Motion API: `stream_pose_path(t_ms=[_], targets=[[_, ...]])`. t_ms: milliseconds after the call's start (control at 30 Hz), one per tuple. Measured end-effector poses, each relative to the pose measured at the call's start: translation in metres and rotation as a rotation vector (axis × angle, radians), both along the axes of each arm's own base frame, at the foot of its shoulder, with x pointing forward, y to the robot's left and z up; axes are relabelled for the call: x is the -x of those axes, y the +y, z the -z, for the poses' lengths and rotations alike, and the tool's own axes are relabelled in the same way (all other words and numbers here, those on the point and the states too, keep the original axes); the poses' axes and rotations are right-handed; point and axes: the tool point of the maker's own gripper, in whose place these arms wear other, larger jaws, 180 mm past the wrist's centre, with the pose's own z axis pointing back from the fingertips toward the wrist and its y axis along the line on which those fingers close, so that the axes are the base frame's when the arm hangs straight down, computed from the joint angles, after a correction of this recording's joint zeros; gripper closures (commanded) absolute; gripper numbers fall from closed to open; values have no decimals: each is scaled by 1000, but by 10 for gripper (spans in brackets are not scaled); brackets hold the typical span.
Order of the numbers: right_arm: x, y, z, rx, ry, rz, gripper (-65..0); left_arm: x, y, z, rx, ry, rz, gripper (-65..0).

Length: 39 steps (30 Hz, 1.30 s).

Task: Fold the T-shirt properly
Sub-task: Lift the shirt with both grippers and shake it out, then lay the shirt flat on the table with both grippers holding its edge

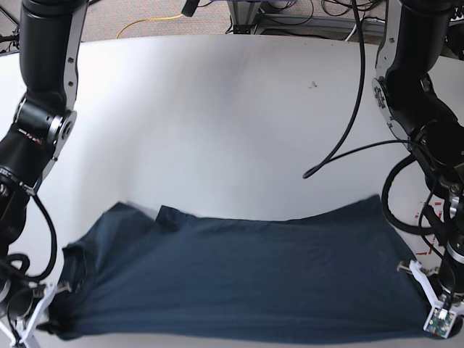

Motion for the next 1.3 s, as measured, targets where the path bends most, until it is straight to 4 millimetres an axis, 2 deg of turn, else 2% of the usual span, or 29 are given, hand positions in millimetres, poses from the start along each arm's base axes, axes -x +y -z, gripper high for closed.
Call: stream_pose_path(t_ms=[100,167,233,333,400,500,567,600,667,700,800,833,1000,1133,1300], targets=[[-7,5,-46,50,-66,-25,0,-2,4,-37,8,-71,-14,0],[-9,5,-70,70,-103,-28,0,-2,7,-61,11,-119,-15,0],[-7,4,-91,92,-138,-27,0,-4,5,-72,-5,-134,-12,0],[-6,0,-94,109,-142,-18,0,-8,-2,-72,-56,-116,6,0],[-6,-5,-84,113,-115,-7,0,-10,-7,-66,-70,-97,14,0],[-1,-13,-50,80,-61,2,0,-12,-12,-56,-74,-74,33,0],[8,-22,-18,44,-13,21,0,-11,-14,-42,-77,-53,43,0],[12,-26,-9,29,-2,27,0,-9,-15,-30,-81,-33,44,0],[24,-31,33,-15,70,32,0,-9,-16,-6,-83,22,46,0],[28,-33,44,-21,95,36,0,-7,-18,4,-86,42,49,0],[44,-30,94,-86,191,20,0,4,-22,43,-95,116,55,0],[48,-28,103,-111,198,9,0,8,-22,56,-99,146,52,0],[82,-27,175,-236,325,55,0,30,-11,137,-87,362,12,0],[111,-26,220,-279,423,85,0,59,0,197,-23,500,-22,0],[144,-22,245,-300,453,113,0,107,9,265,33,678,-70,0]])
